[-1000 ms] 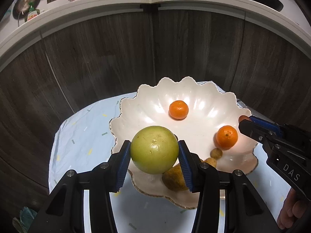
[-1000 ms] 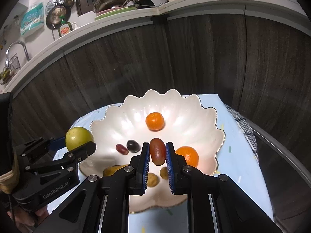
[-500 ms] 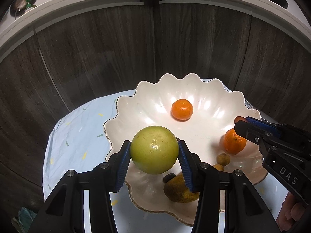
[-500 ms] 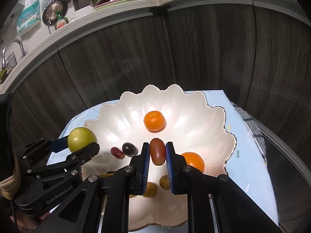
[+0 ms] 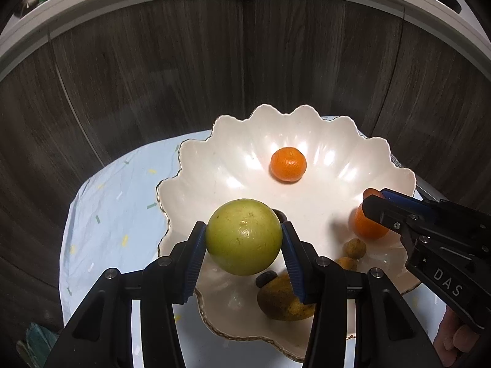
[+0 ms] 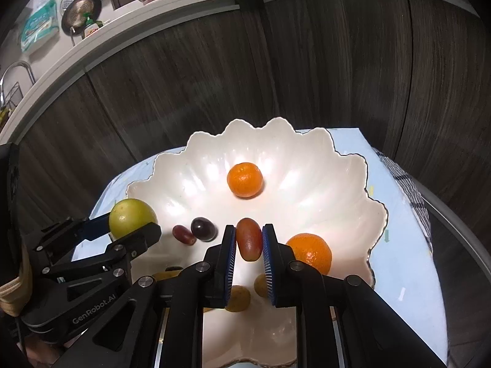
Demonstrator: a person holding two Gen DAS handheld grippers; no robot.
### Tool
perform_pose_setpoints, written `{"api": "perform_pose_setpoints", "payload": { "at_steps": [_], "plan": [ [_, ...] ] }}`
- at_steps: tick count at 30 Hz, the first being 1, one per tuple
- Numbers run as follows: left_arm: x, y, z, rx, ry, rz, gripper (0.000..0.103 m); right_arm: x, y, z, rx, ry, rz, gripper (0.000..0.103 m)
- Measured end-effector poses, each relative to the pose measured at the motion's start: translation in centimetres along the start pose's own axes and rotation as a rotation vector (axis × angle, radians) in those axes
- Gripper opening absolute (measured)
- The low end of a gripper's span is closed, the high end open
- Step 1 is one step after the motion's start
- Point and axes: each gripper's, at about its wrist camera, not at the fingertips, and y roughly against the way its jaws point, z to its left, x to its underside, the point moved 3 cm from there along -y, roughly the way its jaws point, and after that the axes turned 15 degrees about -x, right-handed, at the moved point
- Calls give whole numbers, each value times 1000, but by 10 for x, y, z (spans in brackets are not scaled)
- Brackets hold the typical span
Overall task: Organize fruits
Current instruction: 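Open the left tool over the bowl while the right tool releases the red date, then withdraw both open tools from the bowl back over the table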
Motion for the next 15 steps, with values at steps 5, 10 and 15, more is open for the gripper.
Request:
{"api": "perform_pose_setpoints", "payload": {
  "at_steps": [5,10,15],
  "plan": [
    [-3,10,5,-24,21,-46,75,0,5,0,12,1,-20,46],
    [-5,15,9,-40,19,-49,76,-2,12,-1,27,-8,-34,57],
    [-3,27,14,-66,29,-60,85,-5,25,4,47,-2,-59,66]
  ]
}}
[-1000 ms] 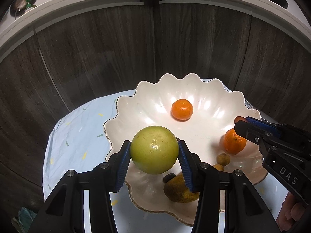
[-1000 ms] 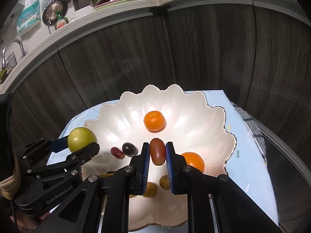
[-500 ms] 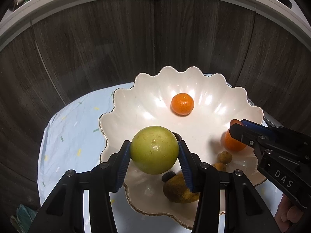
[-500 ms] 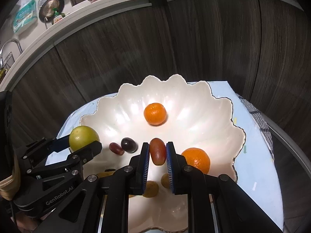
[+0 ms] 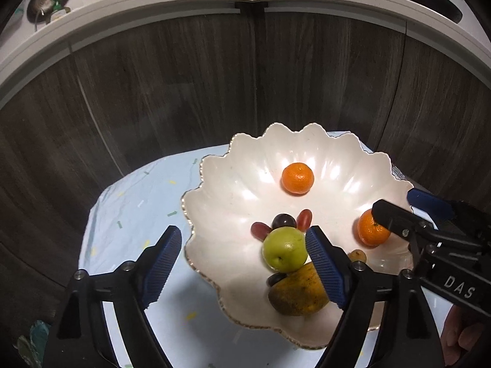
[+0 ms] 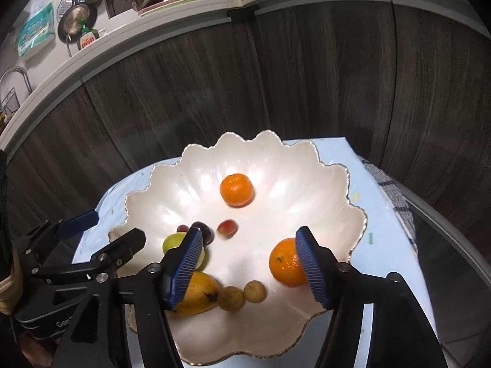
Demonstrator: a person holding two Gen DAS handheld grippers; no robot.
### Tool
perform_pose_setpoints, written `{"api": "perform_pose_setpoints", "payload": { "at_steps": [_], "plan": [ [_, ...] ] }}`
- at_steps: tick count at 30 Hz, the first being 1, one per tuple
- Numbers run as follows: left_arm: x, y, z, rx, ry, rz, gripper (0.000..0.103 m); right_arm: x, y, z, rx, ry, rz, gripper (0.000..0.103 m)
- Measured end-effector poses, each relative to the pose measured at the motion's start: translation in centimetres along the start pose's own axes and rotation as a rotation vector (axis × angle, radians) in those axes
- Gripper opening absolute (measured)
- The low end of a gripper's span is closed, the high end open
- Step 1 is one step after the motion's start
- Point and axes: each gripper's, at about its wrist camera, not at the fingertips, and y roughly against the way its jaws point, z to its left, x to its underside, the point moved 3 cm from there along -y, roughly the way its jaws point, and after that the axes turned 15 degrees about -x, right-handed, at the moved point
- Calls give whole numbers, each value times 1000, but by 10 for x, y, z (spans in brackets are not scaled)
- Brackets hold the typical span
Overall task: Organize fruits
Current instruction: 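Withdraw both open tools from the bowl back over the table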
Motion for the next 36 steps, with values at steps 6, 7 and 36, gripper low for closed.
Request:
{"api": "perform_pose_setpoints", "payload": {
  "at_steps": [6,7,36],
  "plan": [
    [2,19,12,-28,27,-7,91,1,17,9,21,8,-17,74],
    [3,24,14,-33,30,-11,92,2,20,11,24,9,-18,74],
    [50,147,47,-64,100,-32,100,39,131,65,38,53,-65,78]
  ]
}}
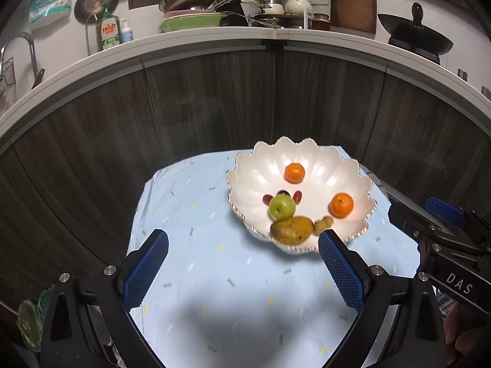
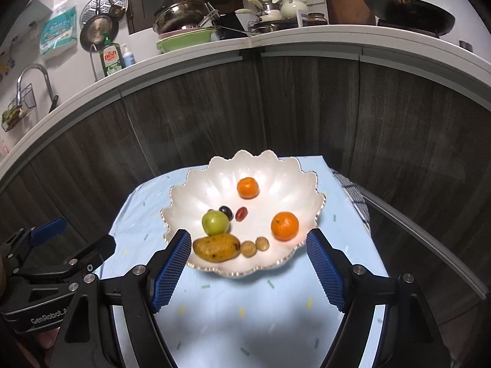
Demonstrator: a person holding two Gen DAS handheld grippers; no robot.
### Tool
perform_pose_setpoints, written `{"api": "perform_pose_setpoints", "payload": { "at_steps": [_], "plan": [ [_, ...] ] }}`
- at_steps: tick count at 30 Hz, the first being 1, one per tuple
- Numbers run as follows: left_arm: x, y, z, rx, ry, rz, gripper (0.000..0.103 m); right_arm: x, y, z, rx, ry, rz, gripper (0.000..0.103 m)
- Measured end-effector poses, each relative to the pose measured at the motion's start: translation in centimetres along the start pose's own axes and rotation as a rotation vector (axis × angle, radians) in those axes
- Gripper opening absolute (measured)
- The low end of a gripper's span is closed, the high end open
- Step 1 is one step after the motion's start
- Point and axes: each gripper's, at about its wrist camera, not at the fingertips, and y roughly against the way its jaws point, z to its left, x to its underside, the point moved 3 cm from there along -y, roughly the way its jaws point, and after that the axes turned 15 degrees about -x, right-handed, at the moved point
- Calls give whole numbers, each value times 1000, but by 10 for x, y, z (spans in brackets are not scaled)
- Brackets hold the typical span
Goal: Organize fruits
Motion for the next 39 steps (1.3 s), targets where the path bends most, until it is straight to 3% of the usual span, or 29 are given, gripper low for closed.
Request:
{"api": "perform_pose_setpoints", "payload": {
  "at_steps": [24,39],
  "plan": [
    [87,72,11,-48,22,8,100,79,75,9,68,-43,12,80],
    [104,93,21,-76,23,-6,102,92,96,21,93,8,1,80]
  ]
}}
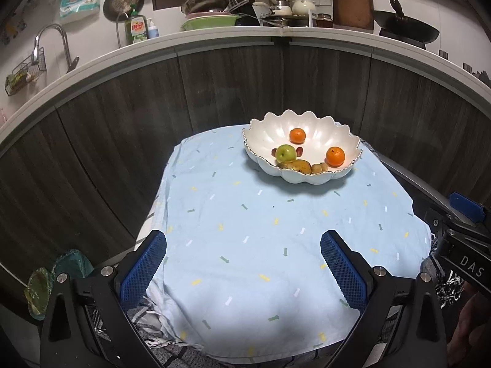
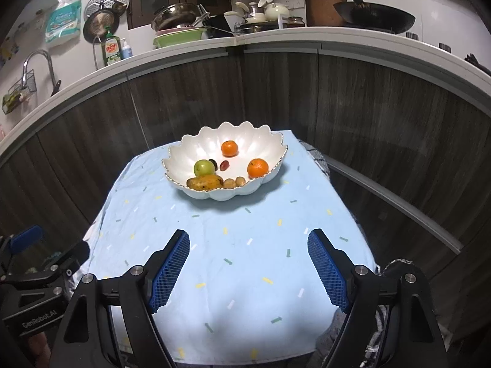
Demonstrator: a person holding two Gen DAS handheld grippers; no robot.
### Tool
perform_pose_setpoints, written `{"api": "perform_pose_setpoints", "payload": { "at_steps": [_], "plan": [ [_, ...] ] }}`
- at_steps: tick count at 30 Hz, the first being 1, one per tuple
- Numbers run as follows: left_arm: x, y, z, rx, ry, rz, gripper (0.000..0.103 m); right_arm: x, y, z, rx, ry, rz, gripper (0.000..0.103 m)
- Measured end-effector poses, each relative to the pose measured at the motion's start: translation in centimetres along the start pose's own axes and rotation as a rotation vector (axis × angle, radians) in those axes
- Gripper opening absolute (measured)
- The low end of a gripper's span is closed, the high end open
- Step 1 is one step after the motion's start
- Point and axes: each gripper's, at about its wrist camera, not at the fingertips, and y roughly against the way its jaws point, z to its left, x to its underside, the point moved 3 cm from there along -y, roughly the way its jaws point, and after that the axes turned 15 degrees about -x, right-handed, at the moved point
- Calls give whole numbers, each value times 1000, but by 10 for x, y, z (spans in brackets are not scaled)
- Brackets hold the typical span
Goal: Organize fruits
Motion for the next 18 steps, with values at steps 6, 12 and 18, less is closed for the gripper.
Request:
{"api": "perform_pose_setpoints", "payload": {
  "at_steps": [6,12,18],
  "plan": [
    [1,7,4,-7,5,-14,102,0,6,2,-1,6,-12,80],
    [-1,9,7,-8,13,-18,102,-1,9,4,0,14,-21,80],
    [-1,11,6,-7,15,-24,102,-1,10,6,-2,16,-24,80]
  ]
}}
